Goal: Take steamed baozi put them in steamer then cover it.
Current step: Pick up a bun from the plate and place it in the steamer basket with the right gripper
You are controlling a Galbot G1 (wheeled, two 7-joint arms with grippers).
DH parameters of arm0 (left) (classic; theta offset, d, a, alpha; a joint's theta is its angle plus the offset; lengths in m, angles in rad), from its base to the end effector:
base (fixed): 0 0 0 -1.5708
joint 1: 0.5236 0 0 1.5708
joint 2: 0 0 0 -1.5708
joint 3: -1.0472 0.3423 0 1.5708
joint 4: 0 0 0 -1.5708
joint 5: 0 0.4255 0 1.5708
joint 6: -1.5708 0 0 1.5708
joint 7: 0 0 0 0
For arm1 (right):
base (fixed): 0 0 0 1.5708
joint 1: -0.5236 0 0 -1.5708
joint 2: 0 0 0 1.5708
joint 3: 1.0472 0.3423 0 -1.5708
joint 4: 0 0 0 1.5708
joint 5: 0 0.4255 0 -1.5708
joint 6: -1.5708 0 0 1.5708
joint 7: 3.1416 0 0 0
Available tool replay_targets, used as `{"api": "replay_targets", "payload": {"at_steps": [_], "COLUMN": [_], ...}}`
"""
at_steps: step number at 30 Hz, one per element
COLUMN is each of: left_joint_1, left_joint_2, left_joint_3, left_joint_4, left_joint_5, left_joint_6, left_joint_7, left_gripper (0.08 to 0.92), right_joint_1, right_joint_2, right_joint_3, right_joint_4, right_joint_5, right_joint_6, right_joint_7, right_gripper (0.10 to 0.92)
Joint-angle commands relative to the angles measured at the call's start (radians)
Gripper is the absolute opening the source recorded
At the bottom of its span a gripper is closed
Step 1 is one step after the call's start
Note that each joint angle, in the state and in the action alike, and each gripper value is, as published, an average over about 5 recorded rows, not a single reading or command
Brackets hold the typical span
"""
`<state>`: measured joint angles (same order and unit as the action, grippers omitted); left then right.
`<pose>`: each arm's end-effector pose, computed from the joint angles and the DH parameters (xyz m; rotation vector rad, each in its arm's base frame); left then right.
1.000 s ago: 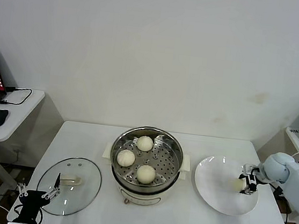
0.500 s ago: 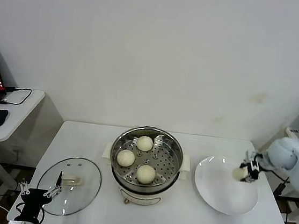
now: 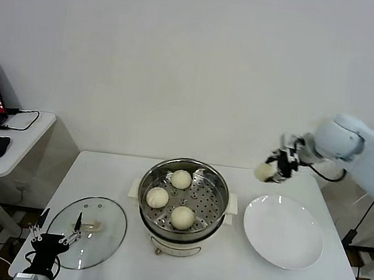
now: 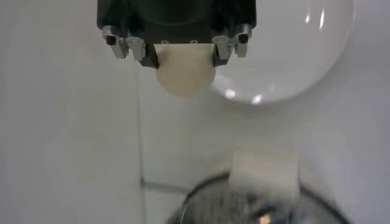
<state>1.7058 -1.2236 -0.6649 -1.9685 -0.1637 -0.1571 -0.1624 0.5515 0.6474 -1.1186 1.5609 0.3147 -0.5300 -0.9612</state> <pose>0.2165 0.1123 -0.3548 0.1706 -3.0573 -0.3225 0.5481 -0.0204 -0.0151 1.1917 -1.6797 1.4003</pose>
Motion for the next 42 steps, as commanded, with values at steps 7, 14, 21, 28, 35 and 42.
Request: {"api": "replay_targets", "payload": {"at_steps": [7, 14, 21, 28, 35, 42], "left_joint_1": [-0.010, -0.014, -0.016, -0.016, -0.014, -0.013], "left_joint_2": [-0.011, -0.016, -0.016, -0.015, -0.017, -0.014], "left_joint_3": [-0.003, -0.006, -0.009, -0.012, -0.014, -0.018], "left_joint_4": [0.007, 0.012, 0.009, 0.016, 0.015, 0.016], "left_joint_5": [0.004, 0.011, 0.011, 0.012, 0.016, 0.015], "left_joint_6": [0.002, 0.000, 0.001, -0.004, -0.009, -0.012], "left_joint_7": [-0.002, -0.002, -0.002, -0.004, -0.005, -0.006], "left_gripper": [0.823, 0.823, 0.823, 0.823, 0.823, 0.823], "right_joint_1": [0.047, -0.038, -0.100, -0.118, -0.114, -0.049], "right_joint_2": [0.307, 0.353, 0.361, 0.357, 0.343, 0.236], "right_joint_3": [-0.162, -0.161, -0.157, -0.152, -0.137, -0.063], "right_joint_4": [0.034, -0.012, -0.063, -0.067, -0.054, 0.063], "right_joint_5": [0.271, 0.230, 0.178, 0.144, 0.116, 0.172], "right_joint_6": [-0.197, -0.197, -0.197, -0.196, -0.196, -0.196], "right_joint_7": [0.190, 0.214, 0.206, 0.185, 0.179, 0.191], "right_gripper": [0.568, 0.576, 0.577, 0.577, 0.642, 0.804]}}
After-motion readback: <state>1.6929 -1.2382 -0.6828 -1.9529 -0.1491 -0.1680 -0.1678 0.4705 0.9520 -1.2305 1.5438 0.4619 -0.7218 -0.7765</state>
